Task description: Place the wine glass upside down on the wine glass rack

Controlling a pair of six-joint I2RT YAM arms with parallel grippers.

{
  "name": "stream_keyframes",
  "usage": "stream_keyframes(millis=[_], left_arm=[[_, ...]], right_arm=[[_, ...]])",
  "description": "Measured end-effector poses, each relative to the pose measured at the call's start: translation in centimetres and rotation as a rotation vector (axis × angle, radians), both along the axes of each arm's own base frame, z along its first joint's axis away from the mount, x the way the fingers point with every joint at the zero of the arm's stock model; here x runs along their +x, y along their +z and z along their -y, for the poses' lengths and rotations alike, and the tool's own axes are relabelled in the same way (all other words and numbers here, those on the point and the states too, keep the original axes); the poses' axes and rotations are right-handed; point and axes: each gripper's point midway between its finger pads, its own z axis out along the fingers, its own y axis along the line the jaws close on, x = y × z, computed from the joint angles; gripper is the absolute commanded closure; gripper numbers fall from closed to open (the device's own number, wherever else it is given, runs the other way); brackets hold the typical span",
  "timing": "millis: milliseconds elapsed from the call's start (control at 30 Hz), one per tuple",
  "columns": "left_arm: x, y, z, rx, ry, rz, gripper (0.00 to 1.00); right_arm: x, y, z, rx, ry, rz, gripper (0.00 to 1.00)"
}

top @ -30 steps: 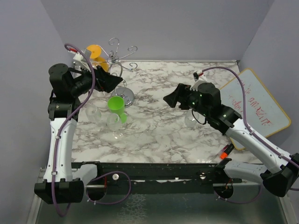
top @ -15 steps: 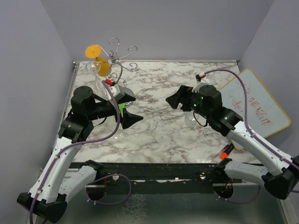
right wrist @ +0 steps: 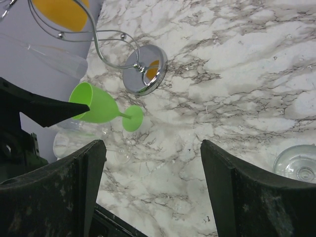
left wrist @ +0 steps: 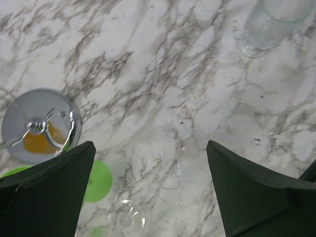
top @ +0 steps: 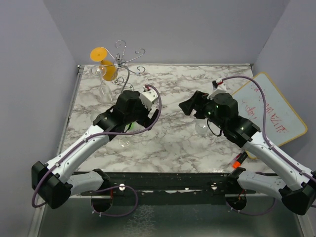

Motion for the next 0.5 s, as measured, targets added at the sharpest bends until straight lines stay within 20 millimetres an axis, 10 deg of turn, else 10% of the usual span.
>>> stream_keyframes(millis=[500], left_arm=[[3.8, -0.6, -6.7, 0.157, 0.579, -0.041, 0.29]], right_arm=[[-0.2, -0.5, 0.9, -0.003, -0.042, -0.020, 0.18]])
